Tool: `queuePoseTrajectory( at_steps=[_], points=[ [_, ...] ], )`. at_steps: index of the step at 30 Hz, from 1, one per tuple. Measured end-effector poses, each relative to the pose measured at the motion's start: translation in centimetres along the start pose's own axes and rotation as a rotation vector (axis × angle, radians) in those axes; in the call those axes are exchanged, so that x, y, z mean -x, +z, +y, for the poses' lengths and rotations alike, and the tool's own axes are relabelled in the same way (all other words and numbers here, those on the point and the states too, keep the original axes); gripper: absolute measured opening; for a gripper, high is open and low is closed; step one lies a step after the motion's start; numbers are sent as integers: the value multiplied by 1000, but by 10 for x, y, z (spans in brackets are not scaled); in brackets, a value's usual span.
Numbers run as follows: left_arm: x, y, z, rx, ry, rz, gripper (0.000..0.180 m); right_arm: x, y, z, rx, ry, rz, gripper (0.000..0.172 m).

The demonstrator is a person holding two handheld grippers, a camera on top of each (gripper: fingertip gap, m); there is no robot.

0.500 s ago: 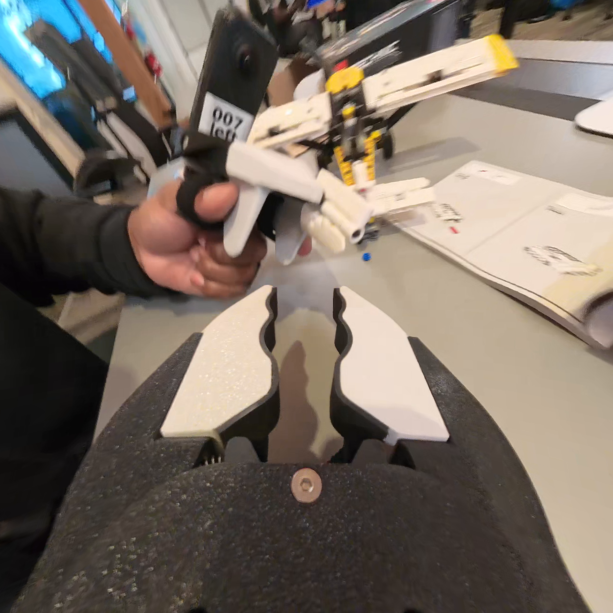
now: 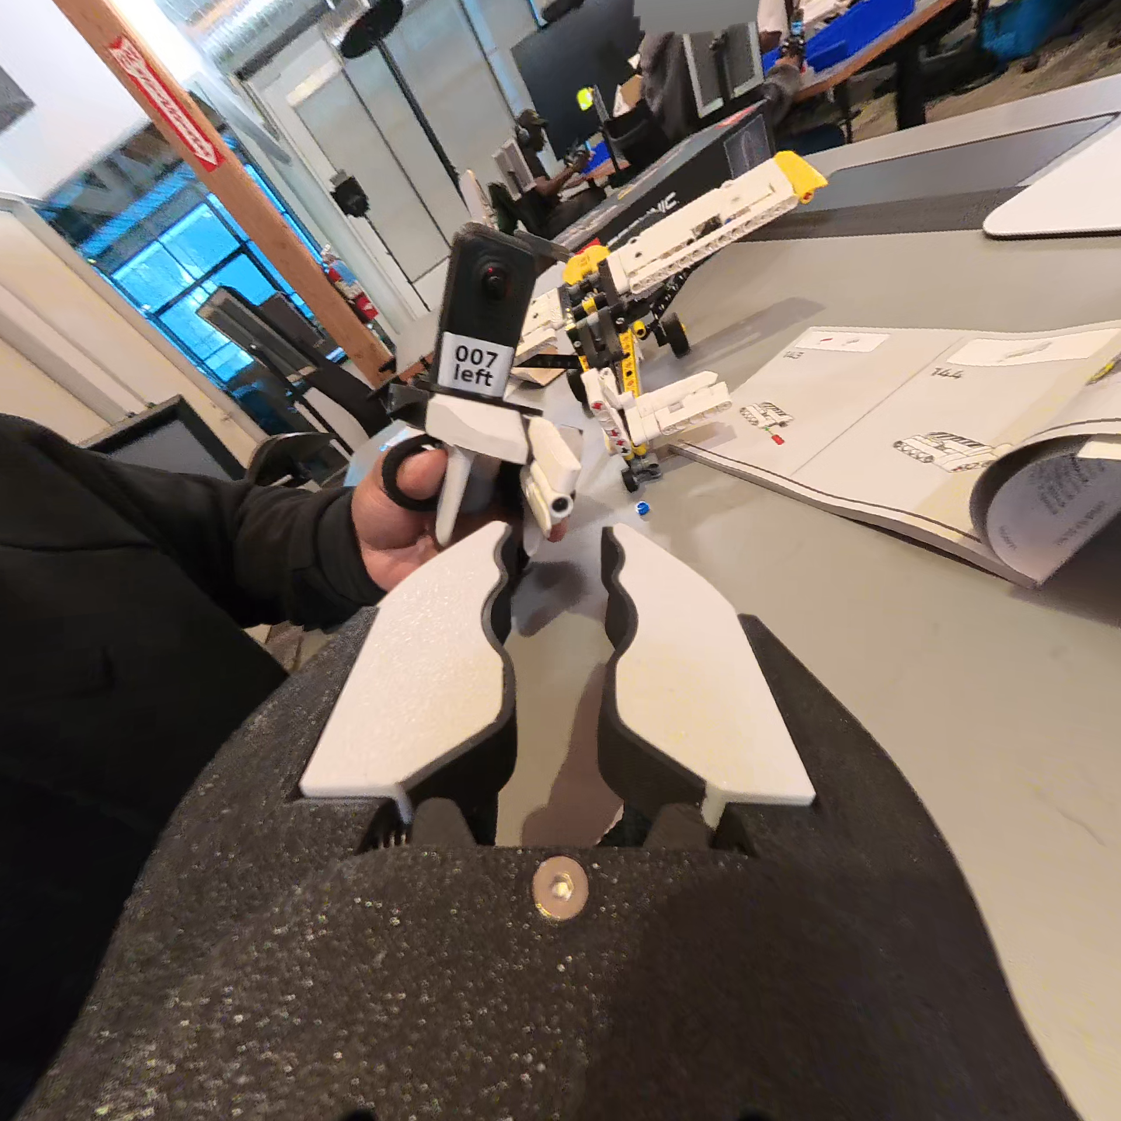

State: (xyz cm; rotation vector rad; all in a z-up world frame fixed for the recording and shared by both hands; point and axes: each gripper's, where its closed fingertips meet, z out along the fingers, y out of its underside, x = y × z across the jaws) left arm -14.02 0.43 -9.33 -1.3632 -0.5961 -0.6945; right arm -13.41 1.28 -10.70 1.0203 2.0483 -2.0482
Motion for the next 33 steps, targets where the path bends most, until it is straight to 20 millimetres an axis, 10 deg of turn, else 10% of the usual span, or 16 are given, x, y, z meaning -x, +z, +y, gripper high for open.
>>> queuePoseTrajectory(
  at_steps=[19, 33],
  points=[
    [-5, 8, 21, 150, 3, 37, 30, 5, -2, -7, -54, 93, -84, 7],
    [-4, 8, 24, 172, -5, 19, 8, 9, 1, 3, 9, 122, -107, 7]
  ],
)
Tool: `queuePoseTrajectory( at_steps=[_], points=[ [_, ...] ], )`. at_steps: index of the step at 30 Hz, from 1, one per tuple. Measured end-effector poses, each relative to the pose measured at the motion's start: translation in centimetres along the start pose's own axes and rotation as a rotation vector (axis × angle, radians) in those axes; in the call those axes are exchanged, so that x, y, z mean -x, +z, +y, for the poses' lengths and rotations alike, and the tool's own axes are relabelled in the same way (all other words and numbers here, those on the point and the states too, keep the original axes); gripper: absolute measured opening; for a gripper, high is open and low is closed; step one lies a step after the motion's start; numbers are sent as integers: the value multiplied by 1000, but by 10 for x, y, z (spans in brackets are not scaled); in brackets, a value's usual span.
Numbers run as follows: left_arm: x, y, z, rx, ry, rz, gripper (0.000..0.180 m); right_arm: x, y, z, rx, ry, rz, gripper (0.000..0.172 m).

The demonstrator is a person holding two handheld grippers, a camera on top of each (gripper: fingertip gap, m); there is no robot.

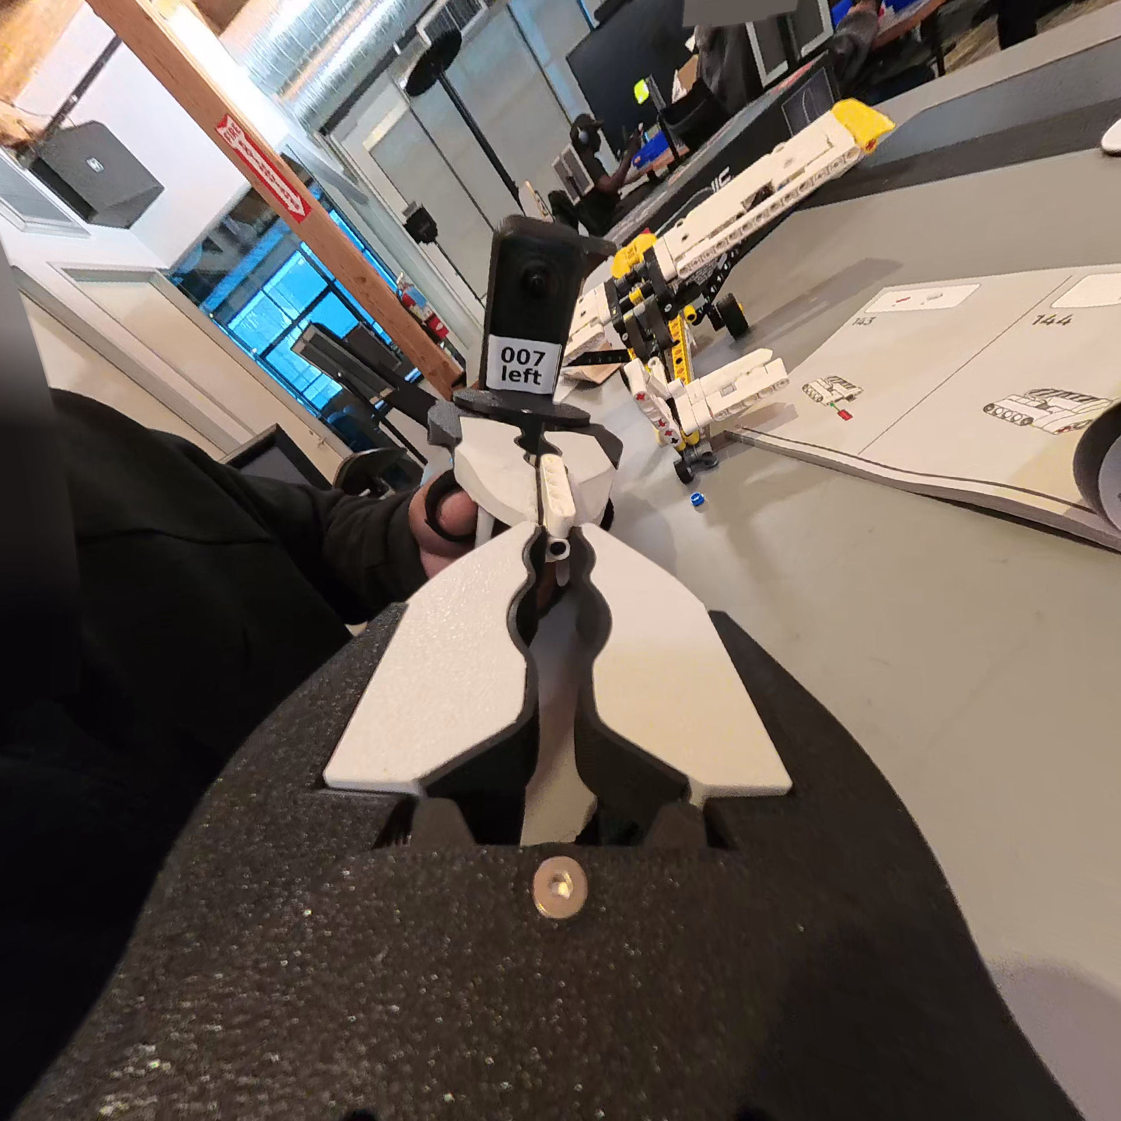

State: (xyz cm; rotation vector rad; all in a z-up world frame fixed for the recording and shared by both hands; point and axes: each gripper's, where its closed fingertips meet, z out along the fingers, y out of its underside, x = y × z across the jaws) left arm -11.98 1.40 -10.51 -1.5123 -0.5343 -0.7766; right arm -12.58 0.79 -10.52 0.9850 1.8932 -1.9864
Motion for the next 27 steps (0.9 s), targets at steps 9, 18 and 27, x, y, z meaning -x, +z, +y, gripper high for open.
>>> queuePoseTrajectory(
  at_steps=[9, 18, 27],
  points=[
    [-2, 0, 2, 16, -49, 28, 8, 3, -2, 4, 37, 33, -45, 7],
    [-3, -1, 8, 67, -98, 56, 8, 5, -3, 10, 82, 1, -44, 7],
    [-3, -2, 8, 64, -115, 59, 8, 5, -3, 10, 78, -3, -36, 7]
  ],
)
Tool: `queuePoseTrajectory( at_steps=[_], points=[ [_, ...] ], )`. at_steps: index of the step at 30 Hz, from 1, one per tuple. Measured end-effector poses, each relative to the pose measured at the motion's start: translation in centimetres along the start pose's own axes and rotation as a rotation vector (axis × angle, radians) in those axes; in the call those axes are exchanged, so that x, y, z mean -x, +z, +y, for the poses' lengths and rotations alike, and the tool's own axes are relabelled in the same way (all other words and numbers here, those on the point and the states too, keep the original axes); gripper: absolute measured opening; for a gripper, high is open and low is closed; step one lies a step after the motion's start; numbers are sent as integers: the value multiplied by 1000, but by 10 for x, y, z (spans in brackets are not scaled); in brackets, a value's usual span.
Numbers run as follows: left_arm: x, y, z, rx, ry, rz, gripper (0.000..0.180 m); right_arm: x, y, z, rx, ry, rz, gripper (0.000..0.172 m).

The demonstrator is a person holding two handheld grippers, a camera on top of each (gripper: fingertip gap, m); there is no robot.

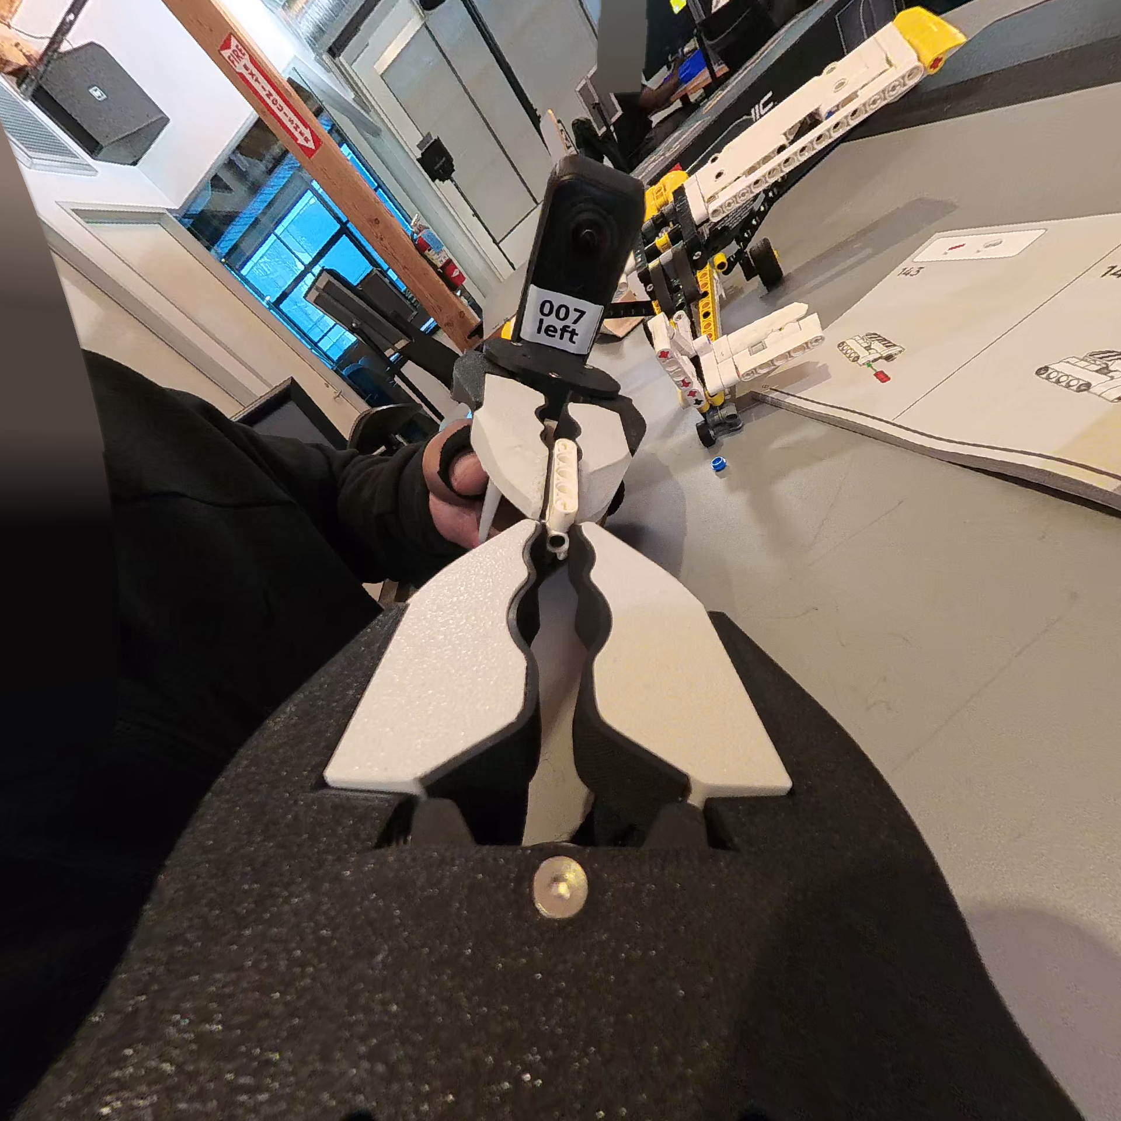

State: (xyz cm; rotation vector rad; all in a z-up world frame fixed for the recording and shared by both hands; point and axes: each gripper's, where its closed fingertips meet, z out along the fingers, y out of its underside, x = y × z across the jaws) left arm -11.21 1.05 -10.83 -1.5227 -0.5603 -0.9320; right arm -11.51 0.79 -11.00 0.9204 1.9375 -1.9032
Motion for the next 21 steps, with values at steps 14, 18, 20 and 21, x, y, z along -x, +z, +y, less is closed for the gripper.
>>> queuePoseTrajectory(
  at_steps=[14, 18, 20, 21],
  points=[
    [3, -6, -18, -178, 44, -53, 8, -1, 1, -7, -64, 46, -18, 23],
    [-2, 1, -14, -172, 27, -23, 8, 0, 4, -5, -59, 33, -1, 17],
    [-3, 3, -13, -169, 26, -15, 8, 1, 2, -6, -70, 28, -8, 6],
    [-3, 3, -13, -164, 17, -8, 8, 0, 1, -7, -75, 28, -5, 6]
  ],
)
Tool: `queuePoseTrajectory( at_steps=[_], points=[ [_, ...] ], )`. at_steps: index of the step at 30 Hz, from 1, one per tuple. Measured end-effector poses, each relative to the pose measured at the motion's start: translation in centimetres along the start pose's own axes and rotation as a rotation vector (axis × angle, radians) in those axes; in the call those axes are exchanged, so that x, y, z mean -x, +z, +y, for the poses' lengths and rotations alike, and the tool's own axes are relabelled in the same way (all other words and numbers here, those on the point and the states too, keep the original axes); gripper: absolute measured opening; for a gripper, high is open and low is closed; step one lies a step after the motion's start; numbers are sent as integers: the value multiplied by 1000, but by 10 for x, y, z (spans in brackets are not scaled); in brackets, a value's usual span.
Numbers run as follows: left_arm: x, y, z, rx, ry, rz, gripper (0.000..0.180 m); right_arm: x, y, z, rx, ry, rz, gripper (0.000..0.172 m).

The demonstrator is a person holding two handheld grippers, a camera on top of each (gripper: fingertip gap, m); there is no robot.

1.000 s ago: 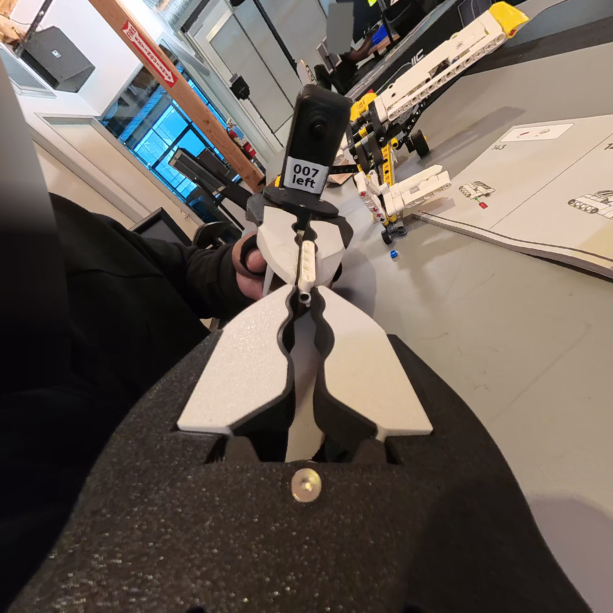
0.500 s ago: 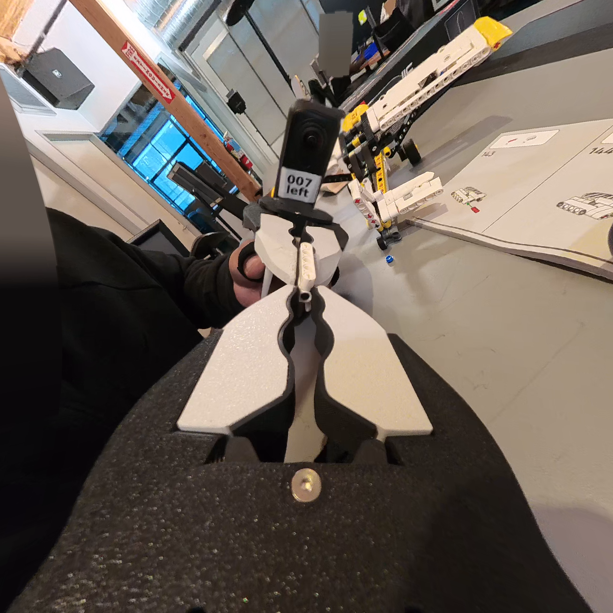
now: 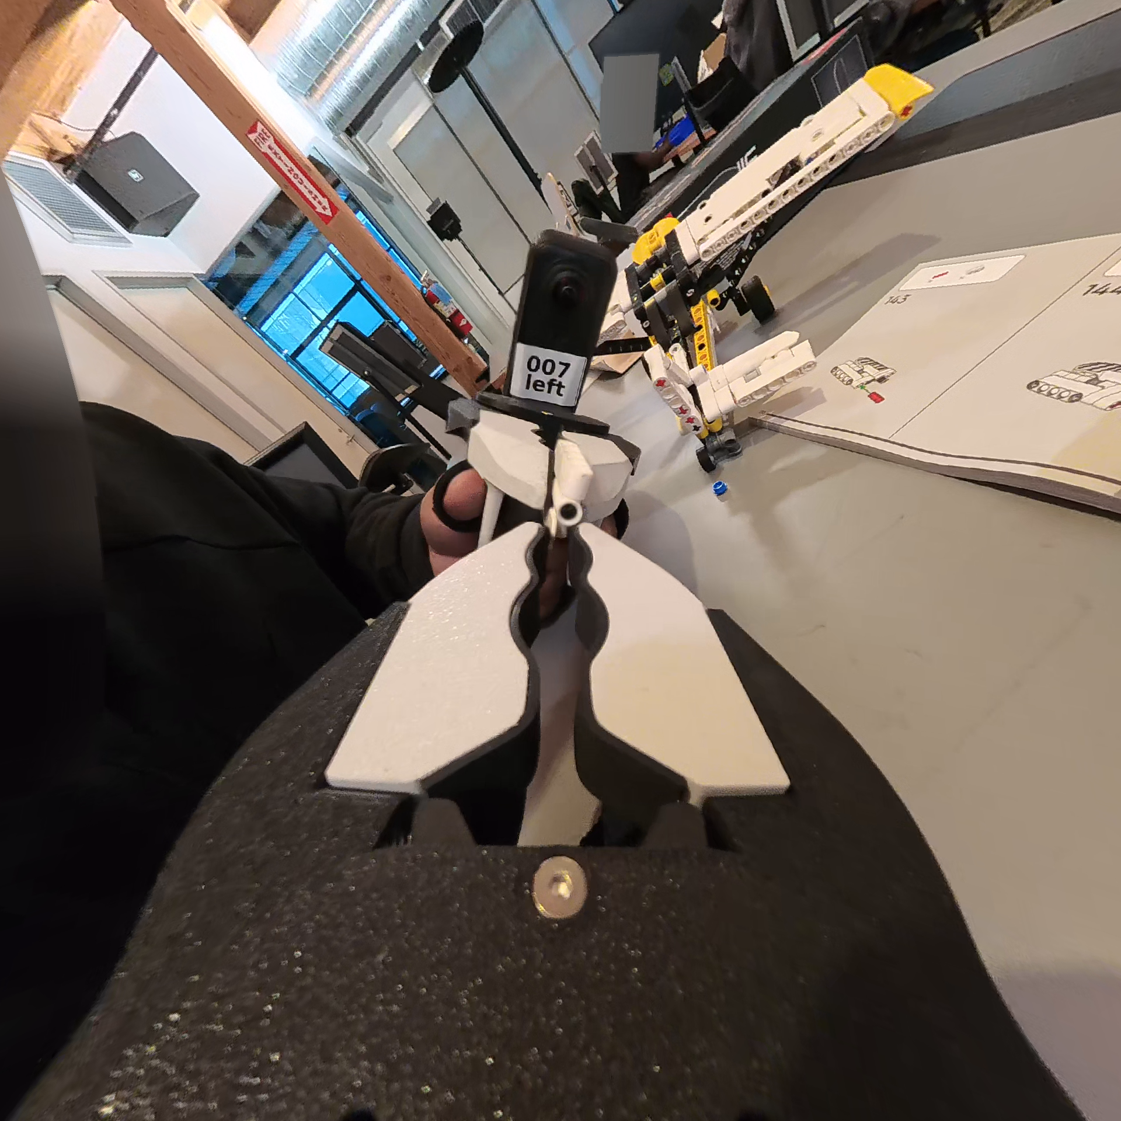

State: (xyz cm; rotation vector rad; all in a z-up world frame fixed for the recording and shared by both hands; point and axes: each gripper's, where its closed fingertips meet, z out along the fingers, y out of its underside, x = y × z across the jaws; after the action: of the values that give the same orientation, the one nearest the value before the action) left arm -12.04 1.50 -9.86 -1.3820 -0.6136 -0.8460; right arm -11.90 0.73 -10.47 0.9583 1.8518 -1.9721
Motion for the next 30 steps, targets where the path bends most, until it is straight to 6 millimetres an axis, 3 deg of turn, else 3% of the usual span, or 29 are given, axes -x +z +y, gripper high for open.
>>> queuePoseTrajectory(
  at_steps=[6, 11, 21, 25, 30],
  points=[
    [3, -8, -11, -22, -44, 32, 16, -1, -5, -1, 10, 50, -27, 5],
    [2, -3, 3, 97, -50, 34, 23, 1, -3, 4, 45, 25, -25, 3],
    [0, -9, -2, 79, -203, 135, 23, 9, -4, 3, 41, 2, -70, 2],
    [-18, -4, 11, 128, -226, 212, 26, 35, -2, 8, 88, -82, -143, 2],
    [-67, -8, 35, 196, -147, 332, 29, 83, -1, 20, 186, -315, -182, 2]
  ],
)
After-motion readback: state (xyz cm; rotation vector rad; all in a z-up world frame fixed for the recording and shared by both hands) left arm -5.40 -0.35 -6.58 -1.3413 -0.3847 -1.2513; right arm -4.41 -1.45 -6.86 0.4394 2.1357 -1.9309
